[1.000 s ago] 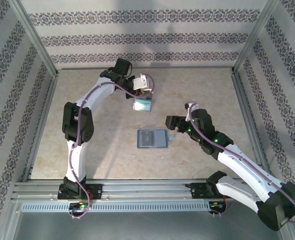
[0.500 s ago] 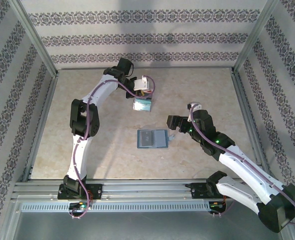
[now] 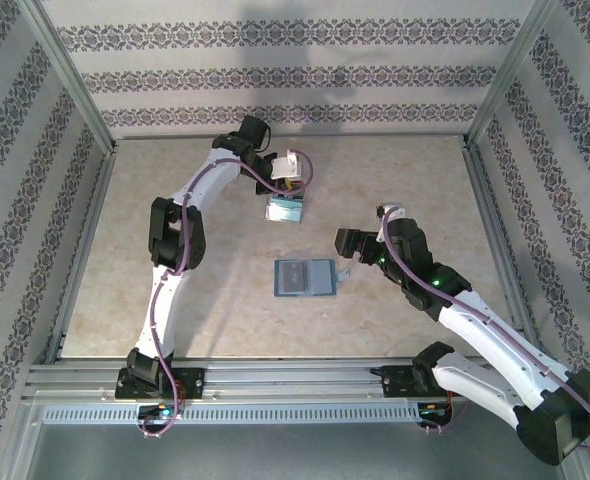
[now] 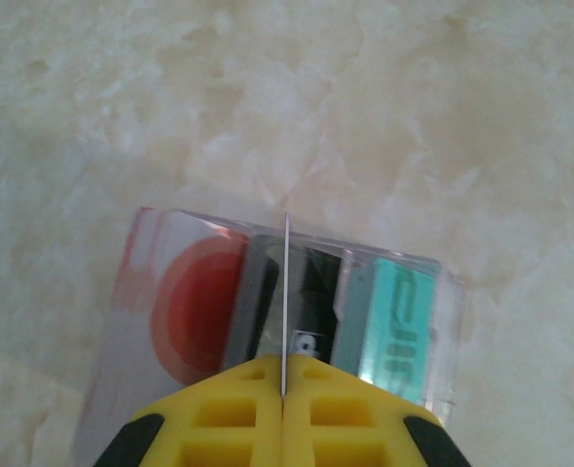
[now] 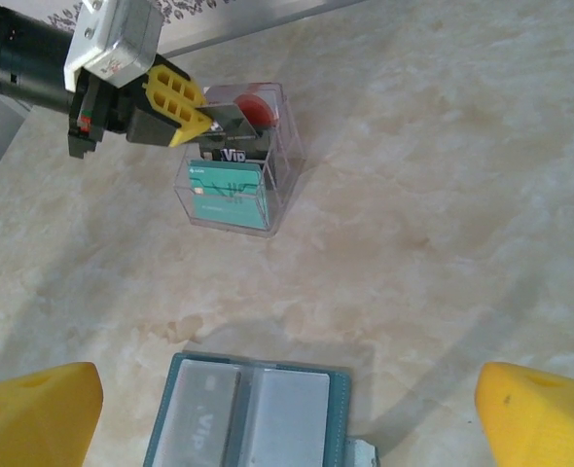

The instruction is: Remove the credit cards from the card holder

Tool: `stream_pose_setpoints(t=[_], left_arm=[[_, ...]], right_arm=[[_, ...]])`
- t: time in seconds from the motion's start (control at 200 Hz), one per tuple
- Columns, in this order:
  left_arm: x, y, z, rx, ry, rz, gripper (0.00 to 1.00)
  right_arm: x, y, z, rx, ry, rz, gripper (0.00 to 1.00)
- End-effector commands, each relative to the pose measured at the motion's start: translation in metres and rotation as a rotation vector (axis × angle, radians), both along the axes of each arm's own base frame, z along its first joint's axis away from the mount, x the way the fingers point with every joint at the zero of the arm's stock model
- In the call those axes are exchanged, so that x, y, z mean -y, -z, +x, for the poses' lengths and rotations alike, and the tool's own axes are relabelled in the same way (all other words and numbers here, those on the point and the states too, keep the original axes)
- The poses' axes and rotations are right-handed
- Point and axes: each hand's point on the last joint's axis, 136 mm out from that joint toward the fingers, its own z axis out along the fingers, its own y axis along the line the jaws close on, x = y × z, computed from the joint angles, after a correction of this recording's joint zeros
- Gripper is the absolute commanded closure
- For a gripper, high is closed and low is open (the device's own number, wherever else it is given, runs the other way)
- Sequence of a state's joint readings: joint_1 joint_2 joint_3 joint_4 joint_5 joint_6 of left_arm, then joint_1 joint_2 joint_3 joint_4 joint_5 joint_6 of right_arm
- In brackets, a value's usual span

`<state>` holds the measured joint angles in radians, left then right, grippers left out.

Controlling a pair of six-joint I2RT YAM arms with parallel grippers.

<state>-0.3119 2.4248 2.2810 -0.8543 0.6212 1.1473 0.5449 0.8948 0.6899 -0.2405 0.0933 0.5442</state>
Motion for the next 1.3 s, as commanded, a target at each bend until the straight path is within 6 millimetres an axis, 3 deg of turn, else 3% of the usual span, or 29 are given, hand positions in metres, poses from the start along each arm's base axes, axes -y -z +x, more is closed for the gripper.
stream_pose_setpoints(t=[0.0, 0.585, 1.014, 1.299], left_arm=[[-0.004, 0.009, 0.002, -0.028, 0.013, -0.014, 1.0], [-0.007, 0.034, 0.015, -0.025, 0.014, 0.011, 1.0], [-0.015, 0.041, -0.014, -0.161, 0.008, 0.038, 1.0], [-0.018, 0.035, -0.034, -0.186, -0.001, 0.017, 1.0]], right_arm=[[0.01, -0.019, 0.003, 0.044, 0.042, 0.006, 0.02], [0.021, -0.029, -0.006, 0.064, 0.068, -0.005, 0.02], [0.024, -0.027, -0.008, 0.068, 0.079, 0.002, 0.02], [0.02, -0.025, -0.006, 0.062, 0.062, 0.005, 0.02]])
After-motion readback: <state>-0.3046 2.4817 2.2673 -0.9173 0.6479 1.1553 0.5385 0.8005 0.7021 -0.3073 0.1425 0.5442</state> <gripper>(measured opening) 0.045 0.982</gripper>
